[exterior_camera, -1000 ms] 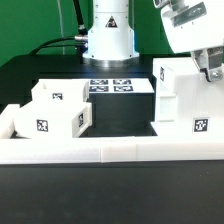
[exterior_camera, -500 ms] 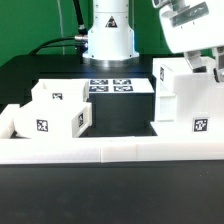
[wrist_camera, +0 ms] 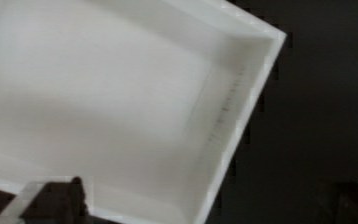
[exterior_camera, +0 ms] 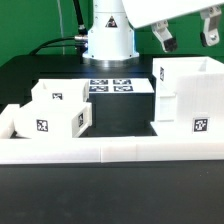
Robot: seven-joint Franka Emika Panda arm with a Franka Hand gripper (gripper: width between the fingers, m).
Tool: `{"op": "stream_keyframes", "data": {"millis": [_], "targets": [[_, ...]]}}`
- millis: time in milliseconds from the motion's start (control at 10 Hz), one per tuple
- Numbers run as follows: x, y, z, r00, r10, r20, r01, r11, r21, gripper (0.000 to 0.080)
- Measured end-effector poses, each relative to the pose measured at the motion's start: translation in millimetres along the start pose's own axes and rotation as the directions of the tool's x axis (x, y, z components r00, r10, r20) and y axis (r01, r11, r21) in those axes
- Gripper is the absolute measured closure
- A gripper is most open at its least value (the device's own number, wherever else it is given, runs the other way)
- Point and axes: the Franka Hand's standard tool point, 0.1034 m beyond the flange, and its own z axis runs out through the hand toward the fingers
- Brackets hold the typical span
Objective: Assemble drawer
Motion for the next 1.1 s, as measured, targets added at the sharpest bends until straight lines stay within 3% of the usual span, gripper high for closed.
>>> {"op": "stream_keyframes", "data": {"millis": [300,400,500,700,900,1100], "targets": [[-1.2,1.4,3.6,0.999,-0.039,0.003,0.039,0.999,-0.008,0.0150],[-4.4,8.0,6.6,0.975,-0.223,0.005,0.223,0.973,-0.063,0.0150],[-3.8,13.0,6.8,0.900,-0.436,0.018,0.435,0.895,-0.102,0.0150],[-0.5,18.9,6.3,0.753,-0.656,0.053,0.657,0.746,-0.111,0.0150],[1.2,20.0,7.6,0.658,-0.750,0.060,0.752,0.652,-0.097,0.0150],[4.8,23.0,6.2,0.652,-0.755,0.063,0.758,0.646,-0.094,0.0150]]}}
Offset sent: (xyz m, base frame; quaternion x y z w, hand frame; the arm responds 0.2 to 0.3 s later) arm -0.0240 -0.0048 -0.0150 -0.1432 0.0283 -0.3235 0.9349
